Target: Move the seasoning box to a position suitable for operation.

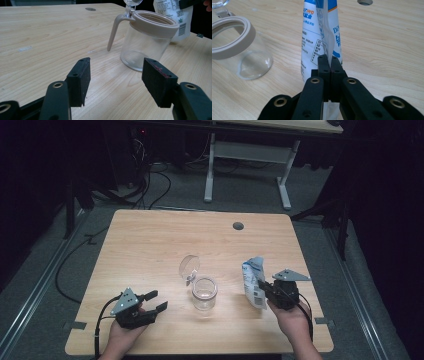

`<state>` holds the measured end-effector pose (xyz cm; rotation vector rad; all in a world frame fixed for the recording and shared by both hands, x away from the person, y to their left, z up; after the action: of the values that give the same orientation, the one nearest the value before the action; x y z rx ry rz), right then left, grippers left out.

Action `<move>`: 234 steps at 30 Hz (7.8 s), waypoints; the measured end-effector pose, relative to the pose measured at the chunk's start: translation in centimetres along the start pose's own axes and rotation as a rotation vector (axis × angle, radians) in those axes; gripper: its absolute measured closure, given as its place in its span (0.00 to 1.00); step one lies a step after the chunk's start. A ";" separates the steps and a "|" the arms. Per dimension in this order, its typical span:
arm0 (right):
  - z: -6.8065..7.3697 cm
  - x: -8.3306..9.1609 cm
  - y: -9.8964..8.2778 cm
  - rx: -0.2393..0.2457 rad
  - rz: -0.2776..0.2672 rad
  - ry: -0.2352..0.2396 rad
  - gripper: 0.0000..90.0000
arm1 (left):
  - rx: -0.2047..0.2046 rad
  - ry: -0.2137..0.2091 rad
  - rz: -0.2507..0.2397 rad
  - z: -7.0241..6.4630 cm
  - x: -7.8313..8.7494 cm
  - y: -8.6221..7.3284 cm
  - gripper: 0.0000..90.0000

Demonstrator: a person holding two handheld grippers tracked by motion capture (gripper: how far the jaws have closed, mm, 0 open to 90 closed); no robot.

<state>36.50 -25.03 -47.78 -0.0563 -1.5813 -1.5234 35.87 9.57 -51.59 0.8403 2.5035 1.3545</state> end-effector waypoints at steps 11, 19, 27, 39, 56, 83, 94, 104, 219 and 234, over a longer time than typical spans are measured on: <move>0.8 -0.2 1.0 0.025 0.117 -0.002 1.00 | -0.021 -0.015 0.012 -0.3 0.2 -0.4 0.45; 0.8 -0.1 1.5 0.024 0.178 0.010 1.00 | -0.010 -0.012 0.008 0.1 1.1 -0.2 0.45; 0.7 -0.3 2.0 0.007 0.231 0.038 1.00 | -0.014 -0.026 -0.001 0.1 1.7 -0.2 0.45; 1.0 0.2 2.4 0.005 0.336 0.038 1.00 | -0.005 -0.061 -0.009 -1.1 0.8 0.0 0.45; 1.3 0.2 2.8 0.019 0.470 0.039 1.00 | -0.028 -0.096 0.004 -2.0 0.3 -0.5 0.45; 2.0 0.2 3.1 0.004 0.597 0.073 1.00 | -0.030 -0.105 0.017 -2.3 0.1 -0.8 0.46; 2.2 0.1 2.9 -0.012 0.651 0.064 1.00 | -0.035 -0.110 0.029 -2.5 0.0 -1.1 0.46; 2.9 0.7 3.5 -0.016 0.640 0.048 1.00 | -0.090 -0.096 0.040 -3.1 -0.3 -2.4 0.47; 11.7 -0.4 7.5 0.036 0.616 0.160 1.00 | -0.157 -0.232 0.109 -17.9 -5.2 -10.7 0.61; 11.7 -1.2 8.5 0.113 0.620 0.169 1.00 | -0.132 -0.205 0.114 -17.5 -4.9 -9.5 0.63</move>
<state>35.76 -12.86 -39.88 -0.3160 -1.3432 -0.9284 29.08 -9.74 -49.88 1.0487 2.2174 1.3734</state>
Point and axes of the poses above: each handheld gripper's, and its own axes: x roughly backward along the jaws, y roughly out of its top, z roughly to its left, the point moved 6 cm from there along -x, roughly forward along the jaws, and after that the axes turned 13 degrees about y, right-handed, at the moved point
